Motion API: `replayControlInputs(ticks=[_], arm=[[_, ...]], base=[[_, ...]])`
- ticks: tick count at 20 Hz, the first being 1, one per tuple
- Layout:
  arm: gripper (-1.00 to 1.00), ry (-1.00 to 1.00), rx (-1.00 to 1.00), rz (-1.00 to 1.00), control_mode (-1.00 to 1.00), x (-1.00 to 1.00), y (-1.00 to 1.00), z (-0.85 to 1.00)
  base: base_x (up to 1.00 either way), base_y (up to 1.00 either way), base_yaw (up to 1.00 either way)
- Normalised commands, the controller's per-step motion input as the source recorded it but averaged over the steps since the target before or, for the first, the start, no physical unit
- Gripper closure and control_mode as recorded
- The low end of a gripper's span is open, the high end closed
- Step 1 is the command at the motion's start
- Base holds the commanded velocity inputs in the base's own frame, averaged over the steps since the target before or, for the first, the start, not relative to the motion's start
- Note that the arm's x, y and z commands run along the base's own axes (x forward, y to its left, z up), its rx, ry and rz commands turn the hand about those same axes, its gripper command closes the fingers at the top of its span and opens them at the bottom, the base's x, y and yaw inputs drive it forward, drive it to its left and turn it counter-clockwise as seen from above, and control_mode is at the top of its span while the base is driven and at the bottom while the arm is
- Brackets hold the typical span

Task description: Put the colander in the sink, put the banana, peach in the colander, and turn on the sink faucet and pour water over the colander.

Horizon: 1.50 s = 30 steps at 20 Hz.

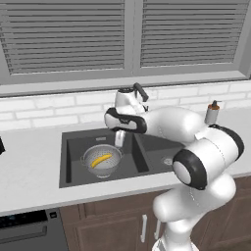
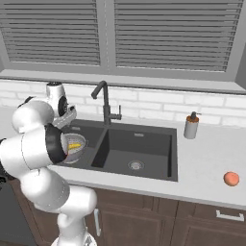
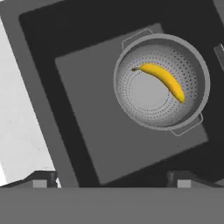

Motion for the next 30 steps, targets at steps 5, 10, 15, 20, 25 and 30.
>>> replayControlInputs(ticks=[5,10,15,20,25,30], arm=[[-1.0,0.06,0.0,-0.62,-1.0,-0.1,-0.69,0.4],[-1.0,0.06,0.0,-0.57,-1.0,-0.22,-0.63,0.32],[-1.0,0.05,0.02,-0.49,-1.0,-0.2,-0.65,0.12],[-1.0,-0.01,0.18,-0.29,-1.0,-0.27,-0.92,0.01],[-1.0,-0.02,0.23,-0.02,-1.0,-0.1,-0.93,0.0],[-1.0,0.06,-0.03,0.0,-1.0,0.0,-0.91,0.17]], base=[[0.0,0.0,0.0],[0.0,0.0,0.0],[0.0,0.0,0.0],[0.0,0.0,0.0],[0.0,0.0,0.0],[0.0,0.0,0.0]])
